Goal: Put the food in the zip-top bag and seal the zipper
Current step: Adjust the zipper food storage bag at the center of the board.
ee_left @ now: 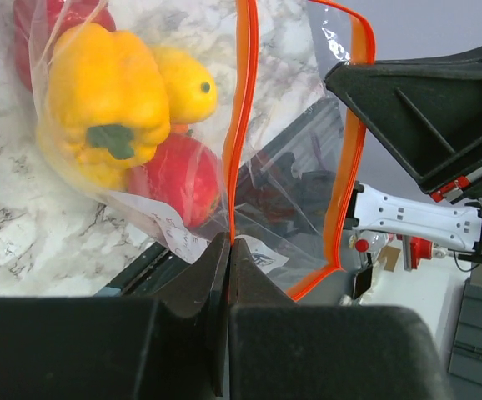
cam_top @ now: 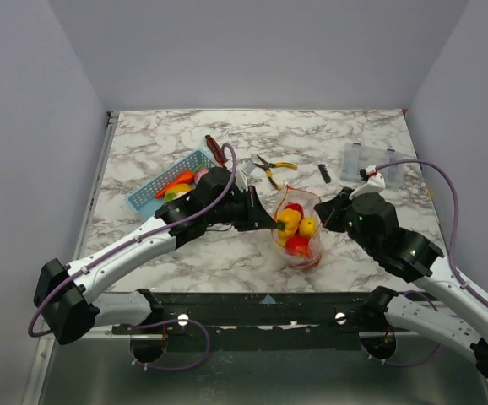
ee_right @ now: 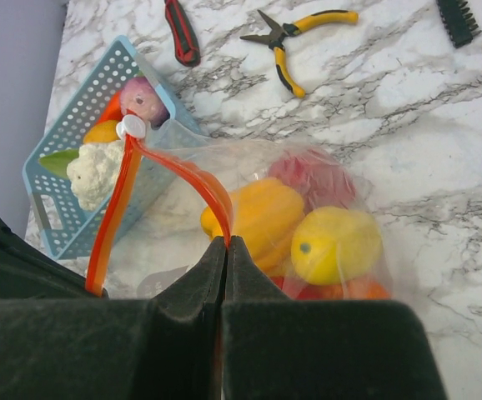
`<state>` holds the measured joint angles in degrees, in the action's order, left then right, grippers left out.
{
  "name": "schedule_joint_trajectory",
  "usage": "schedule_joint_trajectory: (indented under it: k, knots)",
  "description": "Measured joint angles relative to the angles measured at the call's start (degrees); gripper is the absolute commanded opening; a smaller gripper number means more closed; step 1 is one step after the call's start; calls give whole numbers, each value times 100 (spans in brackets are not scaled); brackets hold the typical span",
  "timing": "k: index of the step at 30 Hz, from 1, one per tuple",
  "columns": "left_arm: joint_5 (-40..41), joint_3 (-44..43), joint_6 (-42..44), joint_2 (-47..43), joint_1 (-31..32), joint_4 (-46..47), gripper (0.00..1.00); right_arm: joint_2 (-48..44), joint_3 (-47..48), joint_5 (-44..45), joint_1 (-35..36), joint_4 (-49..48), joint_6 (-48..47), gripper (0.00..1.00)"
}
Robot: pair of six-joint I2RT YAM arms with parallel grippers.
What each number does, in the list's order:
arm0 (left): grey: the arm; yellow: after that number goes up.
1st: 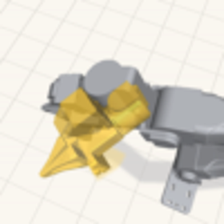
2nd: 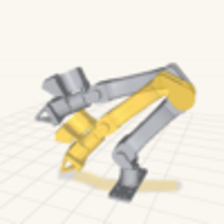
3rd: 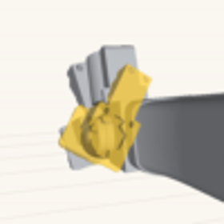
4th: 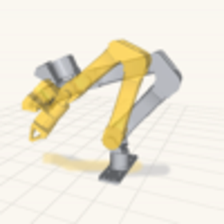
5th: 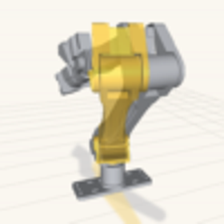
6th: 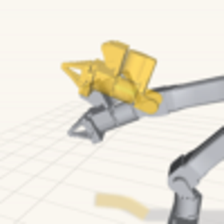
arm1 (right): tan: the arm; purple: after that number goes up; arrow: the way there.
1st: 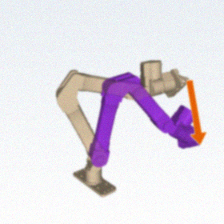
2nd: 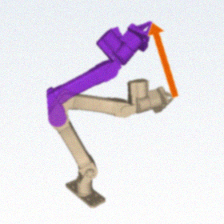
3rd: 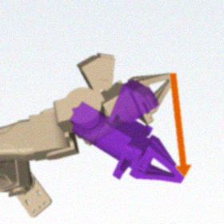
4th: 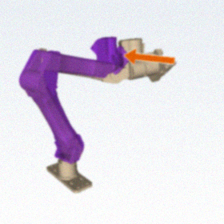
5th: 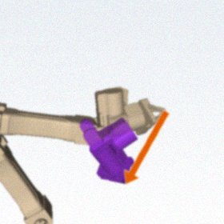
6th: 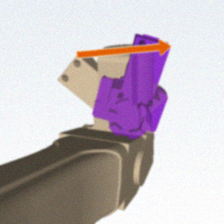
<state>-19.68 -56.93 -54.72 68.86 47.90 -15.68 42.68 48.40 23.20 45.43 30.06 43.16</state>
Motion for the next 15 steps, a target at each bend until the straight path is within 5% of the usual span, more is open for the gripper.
schedule_joint_trajectory:
  k: [6, 12, 15]
  knots:
    - [-85, 7, 44, -4, -116, 24, 48, 63, 15, 15, 0, -7, 0, 0]
    - [-120, 4, 184, -212, -310, -48, 73, 205, 28, 20, 0, -63, -35, 0]
    - [-131, -15, 278, -378, -479, -142, 95, 205, 28, 20, 0, -127, -90, 0]
